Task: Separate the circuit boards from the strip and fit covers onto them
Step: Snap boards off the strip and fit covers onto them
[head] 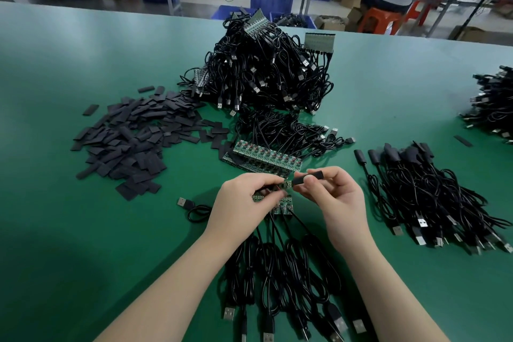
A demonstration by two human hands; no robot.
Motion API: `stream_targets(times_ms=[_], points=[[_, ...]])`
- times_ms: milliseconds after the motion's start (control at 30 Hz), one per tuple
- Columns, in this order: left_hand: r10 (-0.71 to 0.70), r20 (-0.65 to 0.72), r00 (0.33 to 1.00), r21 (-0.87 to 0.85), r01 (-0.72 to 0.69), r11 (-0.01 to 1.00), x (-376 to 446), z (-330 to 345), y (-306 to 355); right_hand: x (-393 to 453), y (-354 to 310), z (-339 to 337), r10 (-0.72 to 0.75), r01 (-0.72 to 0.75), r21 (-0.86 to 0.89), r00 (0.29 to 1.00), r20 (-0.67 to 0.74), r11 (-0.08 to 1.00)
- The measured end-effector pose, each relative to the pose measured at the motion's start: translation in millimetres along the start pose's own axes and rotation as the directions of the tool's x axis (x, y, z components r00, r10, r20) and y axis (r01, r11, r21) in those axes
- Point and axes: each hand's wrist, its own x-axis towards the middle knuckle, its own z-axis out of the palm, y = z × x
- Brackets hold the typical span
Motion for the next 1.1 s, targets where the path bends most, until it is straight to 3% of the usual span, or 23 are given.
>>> stream_targets(times_ms=[167,433,1100], points=[[-0.012,-0.016,1.0,0.038,0.013,0.999,0.7,-1.5,0.3,-0.9,-0.2,0.3,-0.004,0.005,-0.02,1.0,0.015,1.0],[-0.039,0.024,0.999,0.043,0.038,0.998,1.1,-2.1,1.5,-1.8,-3.1,-0.1,-0.128,0.131,-0.256,0.991,0.028,0.958],[-0.058,0.025,0.998,-0.022,0.059,0.998,-0.6,0.8,0.3,-1.9,-3.1,-3.5,-0.13,0.131,-0.298,0.991,0.022,0.945]])
